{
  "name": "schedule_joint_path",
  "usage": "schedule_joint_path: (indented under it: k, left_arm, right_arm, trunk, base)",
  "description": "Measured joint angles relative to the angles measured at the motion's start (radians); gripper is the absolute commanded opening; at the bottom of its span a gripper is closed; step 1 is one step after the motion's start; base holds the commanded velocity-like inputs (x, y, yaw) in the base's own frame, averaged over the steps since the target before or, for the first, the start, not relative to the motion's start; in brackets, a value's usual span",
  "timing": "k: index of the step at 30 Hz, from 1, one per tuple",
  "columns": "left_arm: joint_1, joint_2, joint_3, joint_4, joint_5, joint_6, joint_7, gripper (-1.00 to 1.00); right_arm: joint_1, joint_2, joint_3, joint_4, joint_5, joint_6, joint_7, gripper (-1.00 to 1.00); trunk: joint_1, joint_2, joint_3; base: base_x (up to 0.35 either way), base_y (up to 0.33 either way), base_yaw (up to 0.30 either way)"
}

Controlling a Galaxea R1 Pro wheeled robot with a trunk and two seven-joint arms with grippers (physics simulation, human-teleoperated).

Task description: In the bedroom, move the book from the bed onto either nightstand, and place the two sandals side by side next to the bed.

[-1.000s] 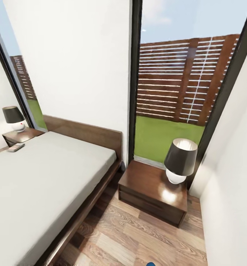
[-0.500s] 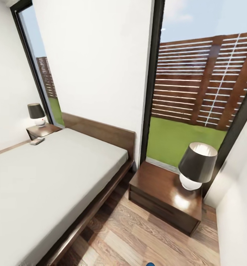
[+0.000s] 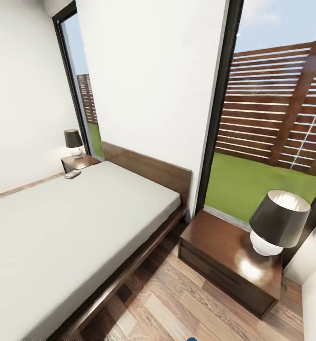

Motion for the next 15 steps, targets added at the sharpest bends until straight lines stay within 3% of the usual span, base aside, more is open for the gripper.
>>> schedule_joint_path:
  k: [15]
  left_arm:
    - [0.0,0.0,-0.003,0.0,0.0,0.0,0.0,-1.0]
  right_arm:
    - [0.0,0.002,0.001,0.006,0.002,0.0,0.0,-1.0]
  trunk:
    - [0.0,0.0,0.0]
  base:
    - [0.0,-0.002,0.286]
